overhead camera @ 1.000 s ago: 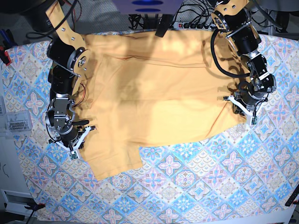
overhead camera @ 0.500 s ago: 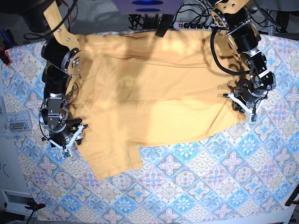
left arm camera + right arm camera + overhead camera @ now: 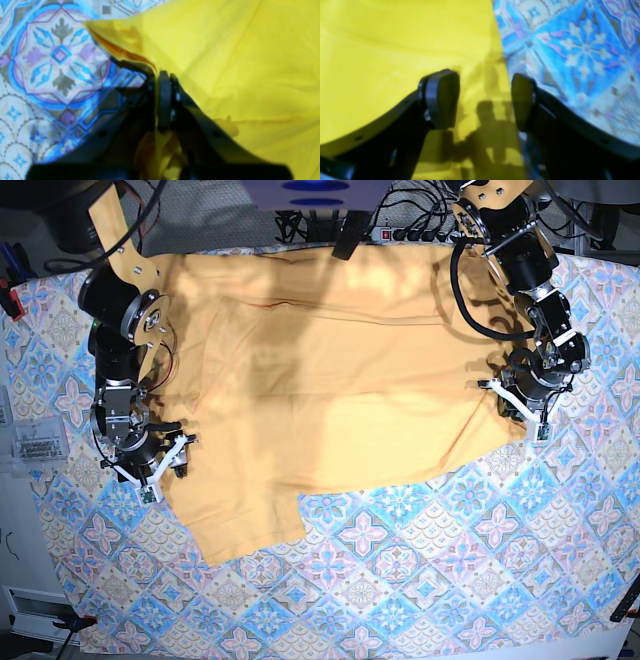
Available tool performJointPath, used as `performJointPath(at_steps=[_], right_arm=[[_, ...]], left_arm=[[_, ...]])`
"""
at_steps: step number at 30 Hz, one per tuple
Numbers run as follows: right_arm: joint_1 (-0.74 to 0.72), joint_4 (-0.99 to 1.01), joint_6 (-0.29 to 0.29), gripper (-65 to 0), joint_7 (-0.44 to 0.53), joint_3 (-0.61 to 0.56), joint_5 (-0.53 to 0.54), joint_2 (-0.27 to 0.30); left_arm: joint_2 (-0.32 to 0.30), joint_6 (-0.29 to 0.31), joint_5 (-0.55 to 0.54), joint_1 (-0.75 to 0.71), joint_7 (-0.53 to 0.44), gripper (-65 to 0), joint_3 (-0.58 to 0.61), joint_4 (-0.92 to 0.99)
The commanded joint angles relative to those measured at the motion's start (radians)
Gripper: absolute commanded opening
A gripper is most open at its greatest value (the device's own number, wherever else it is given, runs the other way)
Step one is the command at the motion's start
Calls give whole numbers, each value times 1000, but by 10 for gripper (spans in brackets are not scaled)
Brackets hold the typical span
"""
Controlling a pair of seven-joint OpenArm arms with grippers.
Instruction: Fold the T-shirt properly
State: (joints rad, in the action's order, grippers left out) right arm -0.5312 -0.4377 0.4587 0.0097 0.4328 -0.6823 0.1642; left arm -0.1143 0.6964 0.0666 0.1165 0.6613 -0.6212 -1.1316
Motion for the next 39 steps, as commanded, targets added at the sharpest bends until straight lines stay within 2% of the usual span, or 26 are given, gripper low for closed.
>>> performJointPath(at_steps=[1,9,13,18,25,31,39], right_arm=[[-28,4,1,-290,22,1,5,19],[-28,98,4,-290,52,74,0,45],[-27,90,4,-290,54,90,5,44],[-27,3,4,-290,55,176,3,42],[-36,3,7,-290,49,171,-3,44],[-2,3,55,-292,48,57,3,41],[3,3,58,-438,46,56,0,28]], left_arm=[[-14,2,-15,10,-19,-650,-1,-20],[-5,2,-15,-8,-19,-650,4,-84],[1,2,-14,-8,-19,-650,4,-92],[1,2,-14,-10,-19,-650,4,-92],[3,2,-14,-10,-19,-650,2,-90],[3,2,-15,-24,-19,-650,2,-90],[3,2,-15,-27,-19,-650,2,-90]])
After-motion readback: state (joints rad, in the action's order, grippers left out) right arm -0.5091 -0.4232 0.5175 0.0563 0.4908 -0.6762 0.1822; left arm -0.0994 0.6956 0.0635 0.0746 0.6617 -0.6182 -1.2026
